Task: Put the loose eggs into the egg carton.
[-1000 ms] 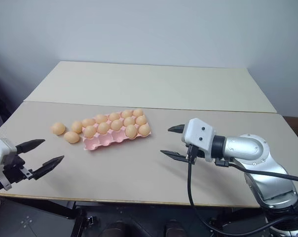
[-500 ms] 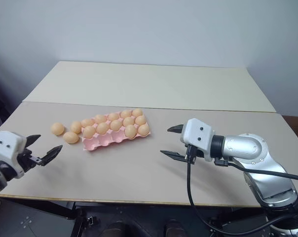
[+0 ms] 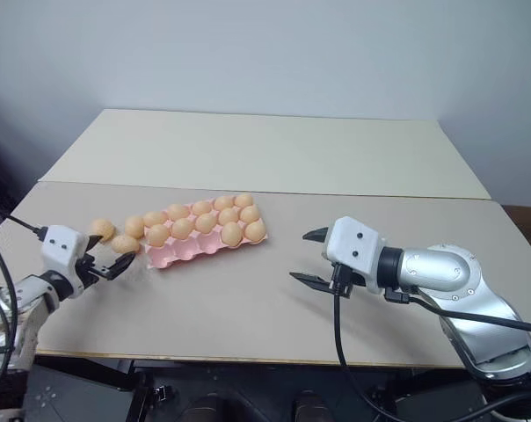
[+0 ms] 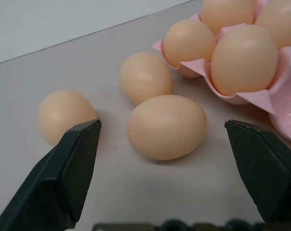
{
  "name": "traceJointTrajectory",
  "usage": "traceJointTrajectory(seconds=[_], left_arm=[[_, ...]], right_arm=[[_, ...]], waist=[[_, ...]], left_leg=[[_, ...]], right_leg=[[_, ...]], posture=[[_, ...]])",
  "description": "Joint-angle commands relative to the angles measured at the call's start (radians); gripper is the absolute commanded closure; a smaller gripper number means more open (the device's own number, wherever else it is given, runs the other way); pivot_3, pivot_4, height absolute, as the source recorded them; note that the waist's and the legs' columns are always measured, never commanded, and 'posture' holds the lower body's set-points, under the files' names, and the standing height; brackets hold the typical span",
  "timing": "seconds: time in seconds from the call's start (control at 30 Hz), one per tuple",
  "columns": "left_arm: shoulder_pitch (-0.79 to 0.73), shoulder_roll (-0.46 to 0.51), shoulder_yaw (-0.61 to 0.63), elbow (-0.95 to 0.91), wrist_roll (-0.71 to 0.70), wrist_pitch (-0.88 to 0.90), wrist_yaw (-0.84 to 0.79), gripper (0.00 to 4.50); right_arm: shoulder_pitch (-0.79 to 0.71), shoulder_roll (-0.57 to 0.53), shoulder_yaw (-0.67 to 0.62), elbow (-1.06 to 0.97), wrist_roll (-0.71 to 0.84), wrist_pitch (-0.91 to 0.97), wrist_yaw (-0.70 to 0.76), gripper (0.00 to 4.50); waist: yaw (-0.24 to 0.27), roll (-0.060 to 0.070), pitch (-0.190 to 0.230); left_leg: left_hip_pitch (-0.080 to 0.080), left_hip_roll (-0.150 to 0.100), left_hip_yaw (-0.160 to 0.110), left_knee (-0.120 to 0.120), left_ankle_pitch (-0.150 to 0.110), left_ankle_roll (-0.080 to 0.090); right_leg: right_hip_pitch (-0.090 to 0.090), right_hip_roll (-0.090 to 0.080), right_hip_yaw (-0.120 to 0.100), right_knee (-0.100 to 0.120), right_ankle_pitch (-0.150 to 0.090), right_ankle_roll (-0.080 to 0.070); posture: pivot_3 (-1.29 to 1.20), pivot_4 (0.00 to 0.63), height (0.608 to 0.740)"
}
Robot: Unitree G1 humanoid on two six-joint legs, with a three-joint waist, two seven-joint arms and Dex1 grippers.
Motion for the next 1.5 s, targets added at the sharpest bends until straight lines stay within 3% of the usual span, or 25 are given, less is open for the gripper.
traceJointTrajectory(seconds=[0.03,0.3,0.4,0.53,0.6,0.73,1.03,1.17,1.3,1.5], left_arm=[[-0.036,-0.002,-0.002,0.026,0.011,-0.036,0.011,0.04],[-0.061,-0.006,-0.036,0.082,0.030,-0.060,0.003,0.04],[-0.059,-0.010,-0.039,0.092,0.032,-0.076,-0.003,0.60],[-0.073,-0.017,-0.047,0.114,0.040,-0.092,0.001,1.87],[-0.076,-0.016,-0.052,0.119,0.042,-0.095,0.000,2.08],[-0.055,-0.005,-0.047,0.081,0.036,-0.075,-0.007,2.10],[0.112,0.115,0.051,-0.181,-0.067,-0.010,-0.151,2.10],[0.069,0.114,0.120,-0.259,-0.260,0.048,-0.253,2.10],[0.014,0.094,0.061,-0.269,-0.311,0.035,-0.330,2.10],[-0.180,-0.013,-0.116,-0.093,-0.211,-0.031,-0.337,2.10]], right_arm=[[0.004,-0.014,-0.044,-0.037,0.006,0.004,-0.012,0.68],[0.005,-0.014,-0.045,-0.034,0.002,0.003,-0.016,0.68],[0.007,-0.012,-0.047,-0.035,0.002,0.005,-0.020,0.68],[0.008,-0.012,-0.042,-0.030,-0.001,0.002,-0.025,0.68],[0.007,-0.012,-0.041,-0.029,-0.001,0.003,-0.027,0.68],[0.014,-0.014,-0.046,-0.036,-0.001,0.005,-0.033,0.68],[0.033,-0.019,-0.056,-0.049,0.003,0.012,-0.045,0.68],[0.024,-0.012,-0.047,-0.040,-0.002,0.004,-0.048,0.68],[0.020,-0.006,-0.042,-0.037,-0.007,-0.002,-0.053,0.68],[0.024,-0.001,-0.061,-0.060,-0.009,0.011,-0.082,0.68]], waist=[[-0.001,0.000,0.000],[0.000,0.000,0.000],[0.000,0.000,0.000],[0.000,0.000,0.000],[0.000,0.000,0.000],[0.000,0.000,0.000],[-0.002,0.000,0.000],[0.005,0.000,0.000],[0.002,0.000,0.000],[0.004,0.000,0.000]], left_leg=[[0.000,0.000,0.000,0.000,0.000,0.000],[0.000,0.000,0.000,0.000,0.000,0.000],[0.000,0.000,0.000,0.000,0.000,0.000],[0.000,0.000,0.000,0.000,0.000,0.000],[0.000,0.000,0.000,0.000,0.000,0.000],[0.000,0.000,0.000,0.000,0.000,0.000],[0.000,0.001,0.000,0.000,0.000,0.000],[0.000,0.000,0.000,0.000,0.000,0.000],[-0.001,0.000,0.000,0.000,0.000,0.000],[0.001,-0.001,0.000,0.001,0.000,0.000]], right_leg=[[0.000,0.000,0.000,0.000,0.000,0.000],[0.000,0.000,0.000,0.000,0.000,0.000],[0.000,0.000,0.000,0.000,0.000,0.000],[0.000,0.000,0.000,0.000,0.000,0.000],[0.000,0.000,0.000,0.001,0.000,0.000],[0.000,0.000,0.000,0.000,0.000,0.000],[-0.001,0.000,0.000,0.001,0.000,0.000],[0.000,0.000,0.000,0.000,0.000,0.000],[0.000,-0.001,0.000,0.000,0.000,0.000],[0.002,0.000,0.000,0.000,0.000,0.000]], posture=[[0.00,0.150,0.740],[0.00,0.150,0.740],[0.00,0.150,0.740],[0.00,0.150,0.740],[0.00,0.150,0.740],[0.00,0.150,0.740],[0.00,0.150,0.740],[0.00,0.150,0.740],[0.00,0.150,0.740],[0.00,0.150,0.740]])
